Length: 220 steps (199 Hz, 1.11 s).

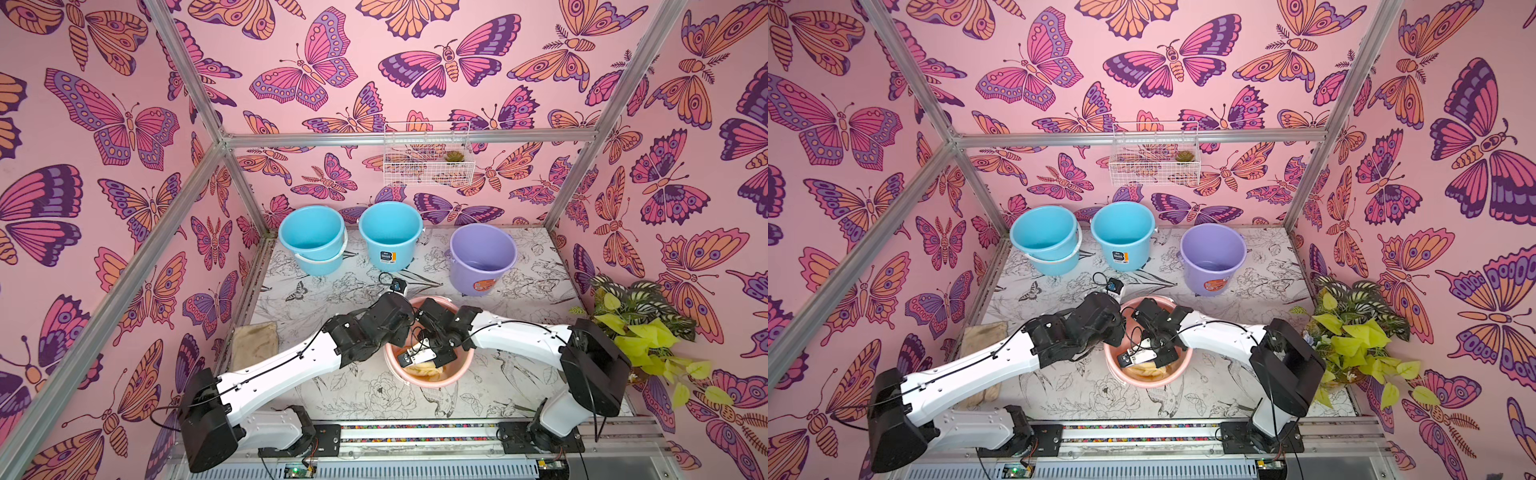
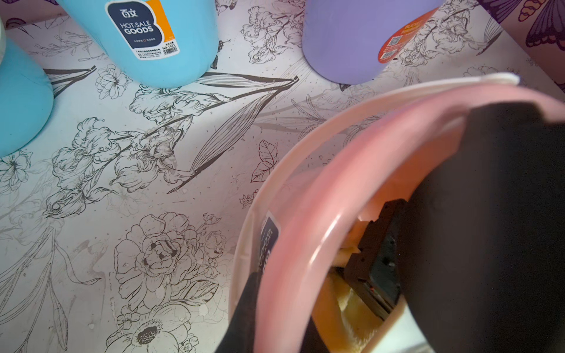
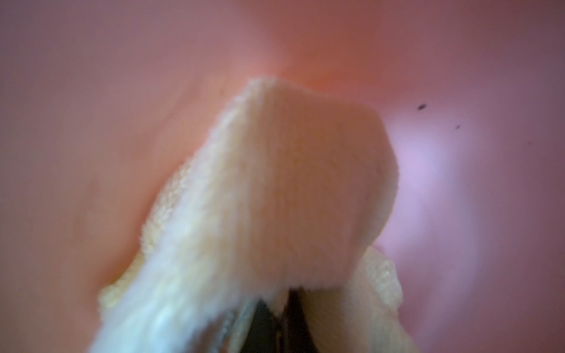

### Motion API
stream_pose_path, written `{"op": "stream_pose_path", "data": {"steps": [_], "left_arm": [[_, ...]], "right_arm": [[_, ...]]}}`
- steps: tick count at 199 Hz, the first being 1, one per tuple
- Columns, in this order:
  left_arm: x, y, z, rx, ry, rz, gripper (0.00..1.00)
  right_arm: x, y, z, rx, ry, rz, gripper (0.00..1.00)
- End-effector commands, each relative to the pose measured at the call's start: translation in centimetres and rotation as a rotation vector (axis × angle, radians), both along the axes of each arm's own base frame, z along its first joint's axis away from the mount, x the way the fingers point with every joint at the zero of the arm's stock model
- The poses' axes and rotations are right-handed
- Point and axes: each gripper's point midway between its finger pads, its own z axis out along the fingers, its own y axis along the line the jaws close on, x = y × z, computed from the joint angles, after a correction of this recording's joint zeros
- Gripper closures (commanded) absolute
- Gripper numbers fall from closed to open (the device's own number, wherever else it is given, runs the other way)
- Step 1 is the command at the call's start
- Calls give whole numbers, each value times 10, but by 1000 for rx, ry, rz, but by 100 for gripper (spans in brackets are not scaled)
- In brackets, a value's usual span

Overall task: Wipe the inside of the bucket with a cloth
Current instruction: Wipe the dirt from the inside of the bucket.

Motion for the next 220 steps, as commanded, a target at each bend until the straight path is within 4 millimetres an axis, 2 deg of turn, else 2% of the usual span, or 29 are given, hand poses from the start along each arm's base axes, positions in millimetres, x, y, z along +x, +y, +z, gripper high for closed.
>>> {"op": "stream_pose_path", "data": {"steps": [1, 40, 72, 113, 147, 175, 220], "left_arm": [[2, -7, 5, -43, -42, -5, 100], [-2, -11, -2, -37, -39, -17, 100], [-5, -16, -6, -26, -33, -36, 100], [-7, -16, -11, -18, -26, -42, 100], [-9, -18, -11, -18, -26, -54, 100], [-9, -19, -11, -19, -29, -59, 100], [-8, -18, -1, -29, -53, -62, 100]], "right_arm": [[-25, 34, 10, 197, 159, 24, 100], [-22, 69, 19, 372, 190, 45, 100], [1, 89, 21, 472, 79, 21, 100], [29, 105, 44, 598, -86, -11, 100], [49, 108, 51, 629, -237, -19, 100], [67, 103, 56, 592, -392, -21, 100], [117, 77, 53, 351, -705, -100, 100]]}}
